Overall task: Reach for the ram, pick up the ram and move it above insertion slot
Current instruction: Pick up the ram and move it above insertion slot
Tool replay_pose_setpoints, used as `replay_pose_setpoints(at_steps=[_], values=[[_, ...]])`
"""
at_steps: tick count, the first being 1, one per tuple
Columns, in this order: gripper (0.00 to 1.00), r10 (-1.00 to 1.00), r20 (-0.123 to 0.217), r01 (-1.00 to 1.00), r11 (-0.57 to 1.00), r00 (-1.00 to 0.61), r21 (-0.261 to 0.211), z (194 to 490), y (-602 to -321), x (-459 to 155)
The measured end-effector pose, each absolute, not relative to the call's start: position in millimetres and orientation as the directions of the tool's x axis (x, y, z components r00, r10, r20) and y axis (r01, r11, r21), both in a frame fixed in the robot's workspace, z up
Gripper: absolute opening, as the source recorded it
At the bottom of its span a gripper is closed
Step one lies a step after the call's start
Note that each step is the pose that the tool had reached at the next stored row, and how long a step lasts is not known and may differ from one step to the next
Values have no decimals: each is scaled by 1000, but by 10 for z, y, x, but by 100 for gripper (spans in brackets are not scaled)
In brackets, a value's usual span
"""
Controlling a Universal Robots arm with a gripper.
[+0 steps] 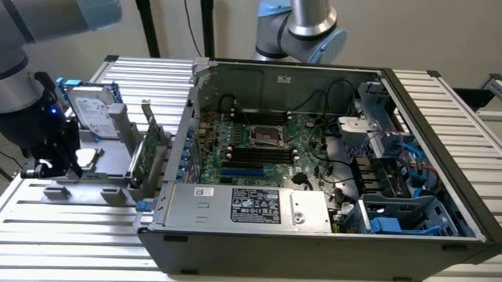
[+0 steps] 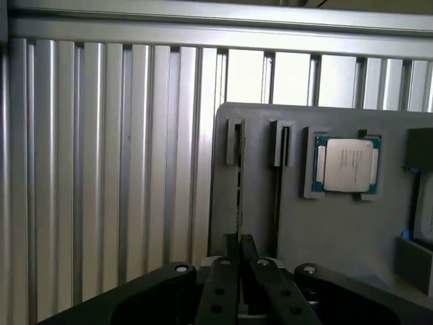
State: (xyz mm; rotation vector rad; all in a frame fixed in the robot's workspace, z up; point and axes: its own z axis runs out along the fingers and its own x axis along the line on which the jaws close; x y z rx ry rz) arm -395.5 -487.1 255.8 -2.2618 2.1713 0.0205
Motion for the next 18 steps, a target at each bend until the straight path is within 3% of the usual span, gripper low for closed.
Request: replay_pose_setpoints(at_steps=[18], values=[[13, -999, -15, -999, -49, 49, 5, 3378, -4868, -3612]])
